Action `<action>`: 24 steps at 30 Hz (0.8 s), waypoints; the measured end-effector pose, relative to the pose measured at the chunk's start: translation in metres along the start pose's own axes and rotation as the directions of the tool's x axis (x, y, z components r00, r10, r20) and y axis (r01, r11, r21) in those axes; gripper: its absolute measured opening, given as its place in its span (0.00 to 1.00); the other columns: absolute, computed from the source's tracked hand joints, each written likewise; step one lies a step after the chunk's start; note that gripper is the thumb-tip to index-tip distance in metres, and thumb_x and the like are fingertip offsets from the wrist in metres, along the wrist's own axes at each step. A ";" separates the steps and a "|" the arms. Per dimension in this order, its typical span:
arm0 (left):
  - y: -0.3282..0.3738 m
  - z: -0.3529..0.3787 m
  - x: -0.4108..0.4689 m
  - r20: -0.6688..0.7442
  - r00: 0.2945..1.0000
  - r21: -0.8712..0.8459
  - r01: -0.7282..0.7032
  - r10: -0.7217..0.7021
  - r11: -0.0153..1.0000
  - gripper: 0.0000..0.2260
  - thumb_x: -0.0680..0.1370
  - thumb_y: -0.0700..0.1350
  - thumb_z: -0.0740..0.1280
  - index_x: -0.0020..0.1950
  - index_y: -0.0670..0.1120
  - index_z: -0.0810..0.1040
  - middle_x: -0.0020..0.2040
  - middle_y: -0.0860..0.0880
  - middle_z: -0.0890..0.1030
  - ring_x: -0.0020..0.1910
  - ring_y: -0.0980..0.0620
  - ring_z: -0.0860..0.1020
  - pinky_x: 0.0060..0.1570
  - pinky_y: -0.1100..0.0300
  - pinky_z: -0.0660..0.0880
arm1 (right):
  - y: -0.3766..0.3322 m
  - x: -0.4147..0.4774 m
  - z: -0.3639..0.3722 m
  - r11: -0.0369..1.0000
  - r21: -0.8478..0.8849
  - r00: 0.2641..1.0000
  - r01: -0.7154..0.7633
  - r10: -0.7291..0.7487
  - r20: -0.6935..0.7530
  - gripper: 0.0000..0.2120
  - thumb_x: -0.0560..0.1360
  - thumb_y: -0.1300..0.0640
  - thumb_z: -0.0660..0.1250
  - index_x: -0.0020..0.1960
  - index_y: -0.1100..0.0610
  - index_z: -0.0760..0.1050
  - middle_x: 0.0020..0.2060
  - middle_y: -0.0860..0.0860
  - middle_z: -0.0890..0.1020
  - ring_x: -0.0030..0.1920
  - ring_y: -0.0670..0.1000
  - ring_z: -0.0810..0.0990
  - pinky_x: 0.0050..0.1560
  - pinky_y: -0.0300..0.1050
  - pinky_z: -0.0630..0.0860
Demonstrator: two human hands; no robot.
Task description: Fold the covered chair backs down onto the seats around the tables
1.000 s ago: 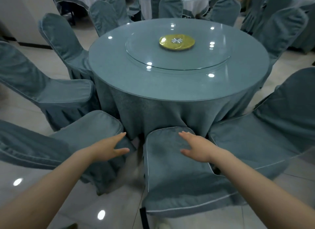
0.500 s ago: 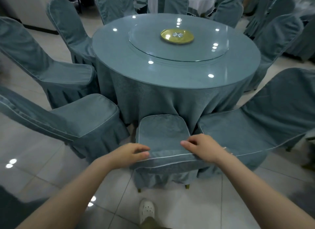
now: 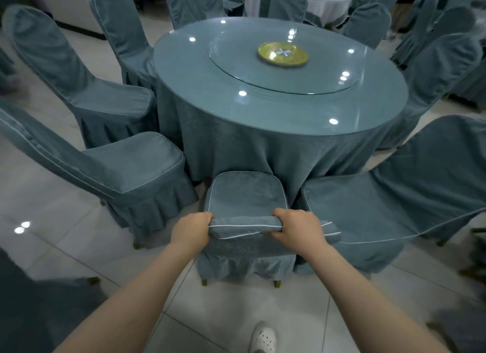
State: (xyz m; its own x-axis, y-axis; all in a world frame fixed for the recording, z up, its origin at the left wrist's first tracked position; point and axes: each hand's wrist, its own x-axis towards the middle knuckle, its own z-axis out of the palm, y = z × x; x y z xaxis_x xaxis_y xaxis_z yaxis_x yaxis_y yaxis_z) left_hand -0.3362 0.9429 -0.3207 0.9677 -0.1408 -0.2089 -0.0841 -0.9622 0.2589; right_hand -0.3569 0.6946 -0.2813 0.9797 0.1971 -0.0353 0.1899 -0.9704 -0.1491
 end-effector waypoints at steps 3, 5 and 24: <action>-0.001 -0.003 0.006 -0.001 1.000 0.054 -0.012 0.012 0.998 0.13 0.72 0.39 0.61 0.50 0.52 0.80 0.47 0.48 0.82 0.47 0.44 0.79 0.45 0.54 0.76 | 0.003 0.002 0.001 1.000 -0.009 0.999 0.028 -0.028 -0.020 0.14 0.71 0.38 0.63 0.47 0.47 0.75 0.38 0.48 0.82 0.41 0.55 0.80 0.36 0.45 0.66; -0.004 -0.007 0.006 0.039 0.999 0.092 -0.023 0.020 0.995 0.13 0.71 0.39 0.61 0.49 0.52 0.80 0.46 0.48 0.81 0.46 0.44 0.79 0.45 0.53 0.76 | 0.002 0.001 0.002 1.000 -0.006 0.999 0.027 -0.027 -0.022 0.13 0.70 0.39 0.64 0.47 0.47 0.75 0.37 0.48 0.81 0.40 0.56 0.80 0.36 0.45 0.65; -0.030 -0.029 -0.042 0.106 0.994 -0.165 -0.024 0.042 0.986 0.27 0.66 0.44 0.72 0.65 0.53 0.72 0.60 0.51 0.77 0.56 0.49 0.75 0.53 0.55 0.73 | -0.036 -0.026 0.007 0.963 0.237 0.992 0.125 -0.129 0.003 0.26 0.71 0.32 0.61 0.62 0.47 0.72 0.55 0.46 0.80 0.54 0.51 0.78 0.49 0.46 0.71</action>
State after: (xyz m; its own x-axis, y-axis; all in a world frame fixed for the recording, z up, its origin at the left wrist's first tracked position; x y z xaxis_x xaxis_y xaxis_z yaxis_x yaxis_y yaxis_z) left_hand -0.3679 0.9844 -0.2926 0.9328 -0.2047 -0.2966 -0.0667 -0.9069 0.4160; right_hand -0.3896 0.7251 -0.2825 0.9467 0.3215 -0.0188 0.2903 -0.8771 -0.3826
